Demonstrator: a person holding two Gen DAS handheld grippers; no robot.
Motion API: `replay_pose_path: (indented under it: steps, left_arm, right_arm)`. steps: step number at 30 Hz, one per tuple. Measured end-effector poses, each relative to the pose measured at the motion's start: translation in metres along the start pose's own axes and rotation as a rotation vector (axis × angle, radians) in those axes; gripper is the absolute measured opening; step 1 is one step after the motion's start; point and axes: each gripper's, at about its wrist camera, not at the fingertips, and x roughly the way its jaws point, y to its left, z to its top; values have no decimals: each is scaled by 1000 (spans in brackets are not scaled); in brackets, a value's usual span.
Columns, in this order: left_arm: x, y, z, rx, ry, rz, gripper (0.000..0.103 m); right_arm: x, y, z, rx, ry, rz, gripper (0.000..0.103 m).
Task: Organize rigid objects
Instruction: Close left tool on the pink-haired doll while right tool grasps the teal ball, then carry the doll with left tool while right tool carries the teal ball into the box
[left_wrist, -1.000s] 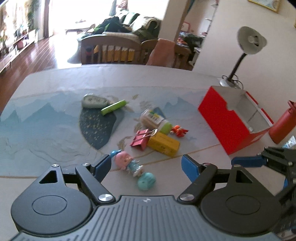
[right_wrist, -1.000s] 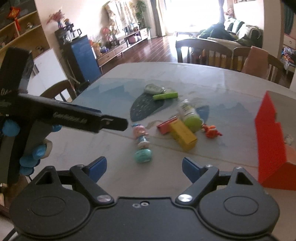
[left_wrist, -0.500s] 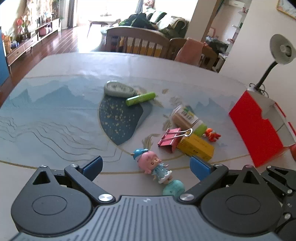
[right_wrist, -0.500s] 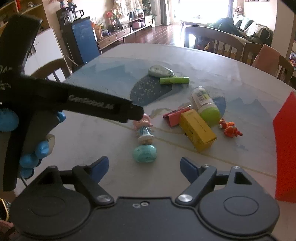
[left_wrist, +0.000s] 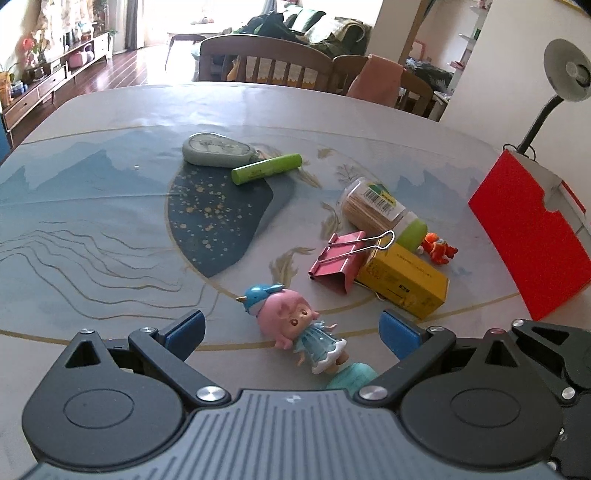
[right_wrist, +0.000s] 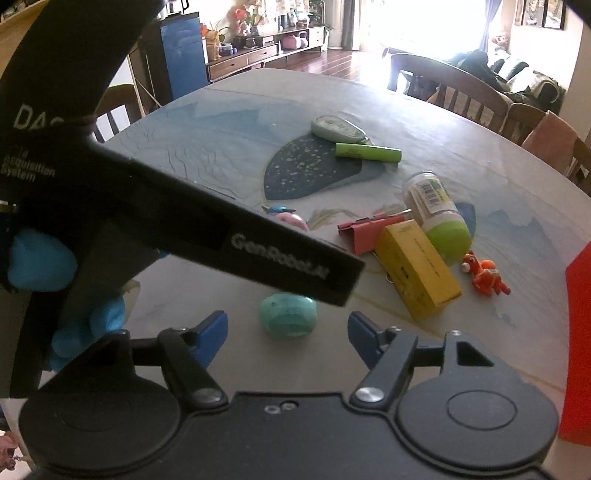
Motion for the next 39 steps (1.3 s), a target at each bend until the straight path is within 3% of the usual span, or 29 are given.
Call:
replay_pose_path:
  steps: [7,13,24,39]
  left_arm:
    - [5,-3,-5,40,-17,-1,99]
    - [9,-5,-12,63,-17,5,75]
    - [8,-5,-17,74,-31,-22,57]
    - [1,0,-19,40,-24,-31,57]
  right_arm:
    - [9,2,-3,-5,4,4,59]
    - [14,5,-4,-5,6,3,51]
    - [16,4,-6,-5,0,-9,37]
    - [-9,-17,-17,39,-9,-10,37]
